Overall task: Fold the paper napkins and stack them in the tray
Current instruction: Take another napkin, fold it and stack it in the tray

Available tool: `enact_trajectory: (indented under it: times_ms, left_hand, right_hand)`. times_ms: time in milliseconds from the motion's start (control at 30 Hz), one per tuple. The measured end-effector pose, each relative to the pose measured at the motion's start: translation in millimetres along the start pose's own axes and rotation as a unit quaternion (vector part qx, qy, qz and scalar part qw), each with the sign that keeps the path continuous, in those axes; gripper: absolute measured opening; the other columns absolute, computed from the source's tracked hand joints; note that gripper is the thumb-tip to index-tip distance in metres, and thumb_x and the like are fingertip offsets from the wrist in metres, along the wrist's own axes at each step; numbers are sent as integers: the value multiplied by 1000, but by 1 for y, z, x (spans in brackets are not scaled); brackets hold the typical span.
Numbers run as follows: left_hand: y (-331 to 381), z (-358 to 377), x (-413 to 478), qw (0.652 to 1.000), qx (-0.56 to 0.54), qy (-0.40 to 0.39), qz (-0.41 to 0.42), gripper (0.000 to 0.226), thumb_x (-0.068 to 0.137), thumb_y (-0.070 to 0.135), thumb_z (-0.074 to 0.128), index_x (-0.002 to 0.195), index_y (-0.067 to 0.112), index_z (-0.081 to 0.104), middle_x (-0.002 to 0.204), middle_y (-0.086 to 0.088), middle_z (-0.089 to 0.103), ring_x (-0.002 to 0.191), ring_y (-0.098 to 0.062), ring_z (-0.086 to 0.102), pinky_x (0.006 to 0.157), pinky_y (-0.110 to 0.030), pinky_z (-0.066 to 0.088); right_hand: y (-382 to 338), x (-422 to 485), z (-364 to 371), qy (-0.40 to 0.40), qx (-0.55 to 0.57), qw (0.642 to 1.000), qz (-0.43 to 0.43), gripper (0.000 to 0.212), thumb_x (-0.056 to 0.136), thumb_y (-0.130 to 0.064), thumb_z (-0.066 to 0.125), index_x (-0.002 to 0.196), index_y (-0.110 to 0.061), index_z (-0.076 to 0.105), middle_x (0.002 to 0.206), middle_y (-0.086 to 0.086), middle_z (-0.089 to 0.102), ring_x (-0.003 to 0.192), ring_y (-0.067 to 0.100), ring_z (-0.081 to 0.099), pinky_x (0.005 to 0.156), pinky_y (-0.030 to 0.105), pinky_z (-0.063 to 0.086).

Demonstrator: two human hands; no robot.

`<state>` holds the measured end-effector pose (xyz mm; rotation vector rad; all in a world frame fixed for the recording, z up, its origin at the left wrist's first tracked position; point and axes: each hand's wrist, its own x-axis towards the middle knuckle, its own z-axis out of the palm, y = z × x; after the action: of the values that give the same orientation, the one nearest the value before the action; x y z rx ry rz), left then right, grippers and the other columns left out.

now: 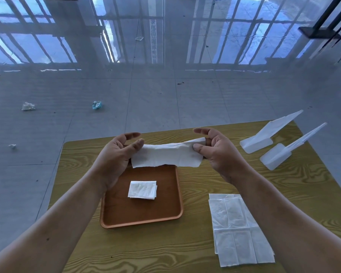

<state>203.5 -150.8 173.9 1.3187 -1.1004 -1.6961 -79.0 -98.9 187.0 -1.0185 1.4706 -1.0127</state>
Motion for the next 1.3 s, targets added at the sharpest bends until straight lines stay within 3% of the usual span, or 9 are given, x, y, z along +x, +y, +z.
enact_trajectory:
  times_ms: [300, 500, 600, 700, 833, 900, 1067, 1200, 1300]
  left_hand:
    - [5, -1, 0, 1000, -12, 0, 7, 42, 77, 20, 81, 119, 16, 73, 97, -11, 80, 95, -23, 76, 78, -34, 65]
    - [3, -3, 1, 987, 128, 11, 91, 27, 91, 12, 78, 114, 24, 74, 97, -9, 83, 94, -20, 77, 91, -33, 61]
    - [3, -5, 2, 961, 240, 41, 130, 16, 91, 18, 80, 103, 30, 77, 91, 8, 82, 87, -12, 76, 81, -29, 61]
    - [6, -7, 3, 915, 354, 75, 180, 3, 91, 30, 79, 91, 31, 77, 85, 17, 77, 82, -3, 70, 70, -26, 54]
    - [19, -4, 3, 855, 445, 87, 252, 3, 93, 38, 74, 93, 35, 72, 109, 16, 66, 101, -4, 57, 81, -23, 39]
    - [28, 2, 2, 855, 446, 59, 259, 4, 95, 38, 71, 96, 35, 70, 121, 16, 65, 110, -7, 57, 87, -29, 41]
    - [49, 22, -1, 859, 448, -45, 244, 2, 98, 36, 70, 98, 37, 69, 121, 20, 69, 112, -5, 63, 95, -32, 49]
    - [50, 23, 4, 846, 465, 24, 261, 11, 97, 36, 70, 107, 33, 66, 129, 12, 65, 120, -16, 60, 91, -33, 44]
    - [37, 12, 4, 851, 469, 146, 187, 59, 88, 55, 73, 136, 27, 51, 146, -4, 55, 134, -30, 51, 95, -38, 41]
  right_hand:
    - [-3, 2, -3, 19, -12, 1000, -13, 33, 98, -2, 68, 124, -23, 68, 92, 7, 79, 88, 20, 72, 98, 56, 56]
    - [-1, 3, -6, 43, -90, 994, -38, 23, 97, -6, 71, 115, -20, 72, 95, 16, 80, 99, 41, 73, 93, 63, 57]
    - [-1, 5, -6, 61, -163, 983, -60, 14, 96, -12, 72, 102, -23, 77, 87, 0, 80, 87, 21, 74, 84, 44, 63]
    - [-1, 4, -8, 62, -243, 964, -90, 11, 96, -19, 72, 94, -28, 78, 82, -10, 73, 72, 6, 64, 63, 22, 51]
    - [-2, 1, -9, 27, -379, 921, -89, 3, 94, -26, 71, 92, -26, 74, 111, -7, 69, 109, 14, 58, 93, 33, 45]
    - [-2, -1, -8, -9, -393, 918, -54, 7, 90, -32, 70, 93, -26, 69, 117, -6, 68, 114, 19, 60, 90, 37, 49]
    - [6, -3, 25, -96, -380, 919, -36, 58, 88, -46, 76, 139, -35, 52, 133, -21, 60, 118, 2, 51, 93, 30, 40]
    - [10, 9, 52, -80, -238, 968, 1, 15, 97, -19, 63, 104, -16, 76, 88, -1, 73, 78, 14, 62, 75, 48, 54]
    - [13, 8, 56, -91, 17, 990, 110, 20, 99, -7, 62, 104, -14, 80, 99, 7, 81, 89, 19, 73, 86, 43, 59]
